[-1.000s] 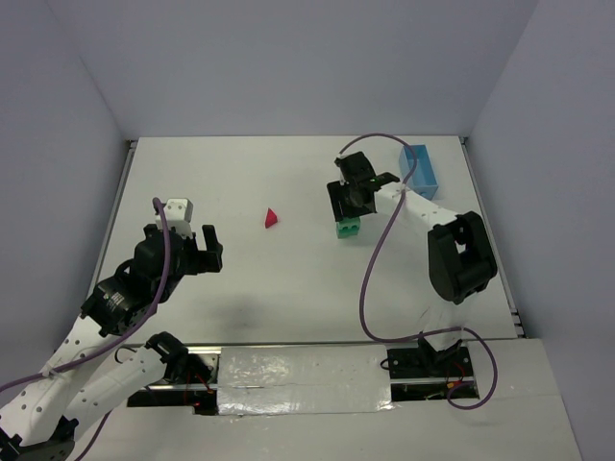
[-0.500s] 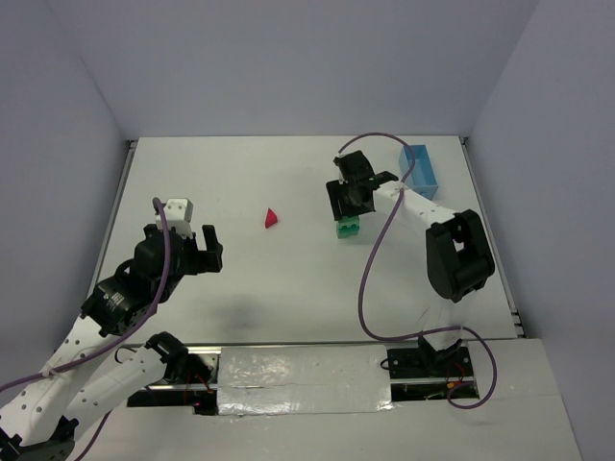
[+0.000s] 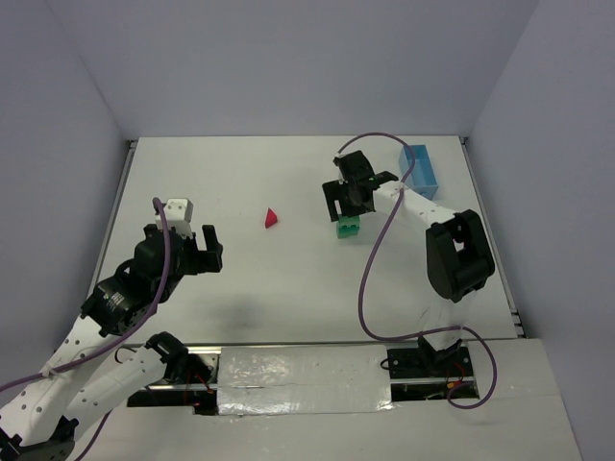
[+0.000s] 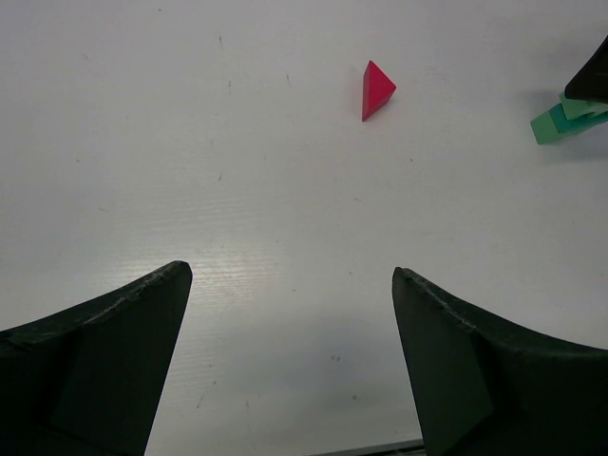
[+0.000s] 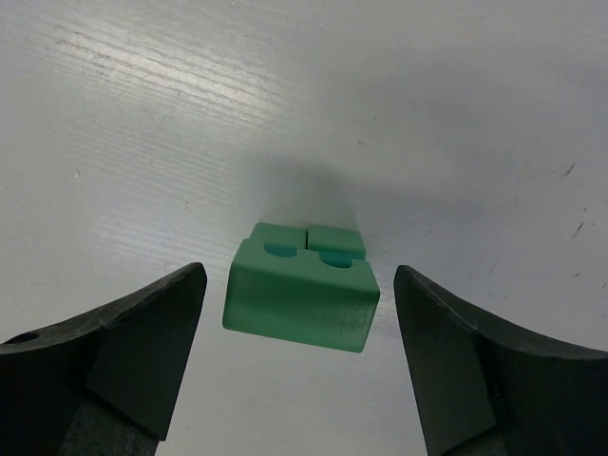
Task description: Build the wood block tower
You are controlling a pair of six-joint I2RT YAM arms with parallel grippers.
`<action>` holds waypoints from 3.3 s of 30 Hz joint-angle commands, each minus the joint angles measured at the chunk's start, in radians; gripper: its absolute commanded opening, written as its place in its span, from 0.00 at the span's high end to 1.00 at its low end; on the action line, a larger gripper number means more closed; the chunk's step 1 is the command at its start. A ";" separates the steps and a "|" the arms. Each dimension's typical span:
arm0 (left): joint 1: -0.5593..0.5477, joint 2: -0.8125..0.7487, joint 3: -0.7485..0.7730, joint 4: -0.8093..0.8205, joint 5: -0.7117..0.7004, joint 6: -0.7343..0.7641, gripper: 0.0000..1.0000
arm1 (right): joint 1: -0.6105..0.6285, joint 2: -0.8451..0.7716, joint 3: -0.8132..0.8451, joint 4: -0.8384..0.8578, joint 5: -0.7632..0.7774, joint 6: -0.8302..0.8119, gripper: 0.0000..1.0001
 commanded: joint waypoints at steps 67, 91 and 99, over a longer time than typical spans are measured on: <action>-0.004 0.011 -0.004 0.037 0.016 0.024 0.00 | 0.062 -0.097 -0.014 -0.048 0.078 -0.026 0.29; -0.004 0.011 -0.002 0.038 0.016 0.026 0.00 | 0.062 -0.077 -0.006 -0.053 0.096 -0.020 0.26; -0.004 0.008 -0.004 0.038 0.017 0.026 0.00 | 0.062 -0.074 -0.008 -0.050 0.089 -0.017 0.22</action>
